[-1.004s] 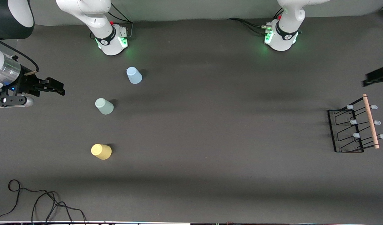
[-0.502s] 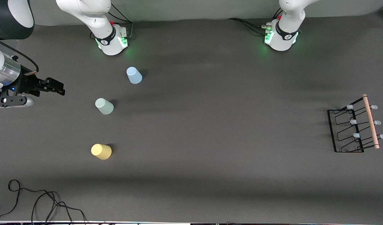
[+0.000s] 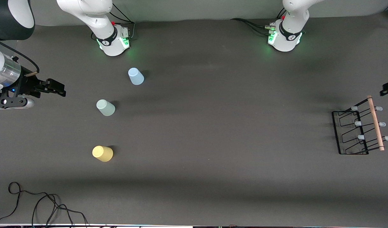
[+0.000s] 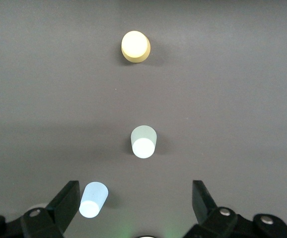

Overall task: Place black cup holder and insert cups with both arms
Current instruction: 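Move the left gripper over the black wire rack's wooden handle, then lower the left gripper and grasp the rack's wooden handle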

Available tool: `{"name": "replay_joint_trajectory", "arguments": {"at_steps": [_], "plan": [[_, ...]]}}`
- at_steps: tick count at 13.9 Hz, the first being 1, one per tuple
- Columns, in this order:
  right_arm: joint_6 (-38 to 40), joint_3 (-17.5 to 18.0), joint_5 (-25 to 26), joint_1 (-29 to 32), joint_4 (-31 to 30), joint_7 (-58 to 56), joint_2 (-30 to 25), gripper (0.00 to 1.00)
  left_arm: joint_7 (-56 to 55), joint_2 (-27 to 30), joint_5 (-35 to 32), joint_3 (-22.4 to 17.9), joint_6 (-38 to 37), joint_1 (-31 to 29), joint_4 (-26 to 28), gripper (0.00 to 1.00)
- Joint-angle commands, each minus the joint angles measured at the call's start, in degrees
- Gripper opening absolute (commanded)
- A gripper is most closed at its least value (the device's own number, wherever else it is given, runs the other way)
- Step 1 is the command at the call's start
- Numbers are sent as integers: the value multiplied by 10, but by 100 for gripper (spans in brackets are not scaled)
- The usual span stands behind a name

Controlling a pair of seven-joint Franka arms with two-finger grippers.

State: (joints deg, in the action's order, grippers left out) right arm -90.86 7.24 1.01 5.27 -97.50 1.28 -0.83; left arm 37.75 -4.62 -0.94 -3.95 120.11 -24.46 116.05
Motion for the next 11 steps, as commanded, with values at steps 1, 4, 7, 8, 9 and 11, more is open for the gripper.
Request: {"name": "replay_joint_trajectory", "arguments": {"at_steps": [1, 4, 7, 8, 9, 11], "plan": [[1, 1, 2, 4, 4, -18, -1, 100, 5, -20, -8, -3, 71, 14, 36, 100], [2, 1, 0, 4, 4, -15, 0, 100, 4, -40, -8, -3, 112, 22, 50, 100], [4, 1, 0, 4, 5, -11, 0, 100, -2, -57, -1, -2, 133, 29, 43, 99], [5, 1, 0, 4, 5, -12, 0, 100, -4, -65, 1, -2, 138, 32, 36, 98], [5, 1, 0, 4, 5, -14, 0, 100, -4, -73, 1, -2, 139, 32, 28, 94], [5, 1, 1, 4, 3, -18, 0, 100, -6, -79, 8, -2, 139, 33, 22, 82]]}}
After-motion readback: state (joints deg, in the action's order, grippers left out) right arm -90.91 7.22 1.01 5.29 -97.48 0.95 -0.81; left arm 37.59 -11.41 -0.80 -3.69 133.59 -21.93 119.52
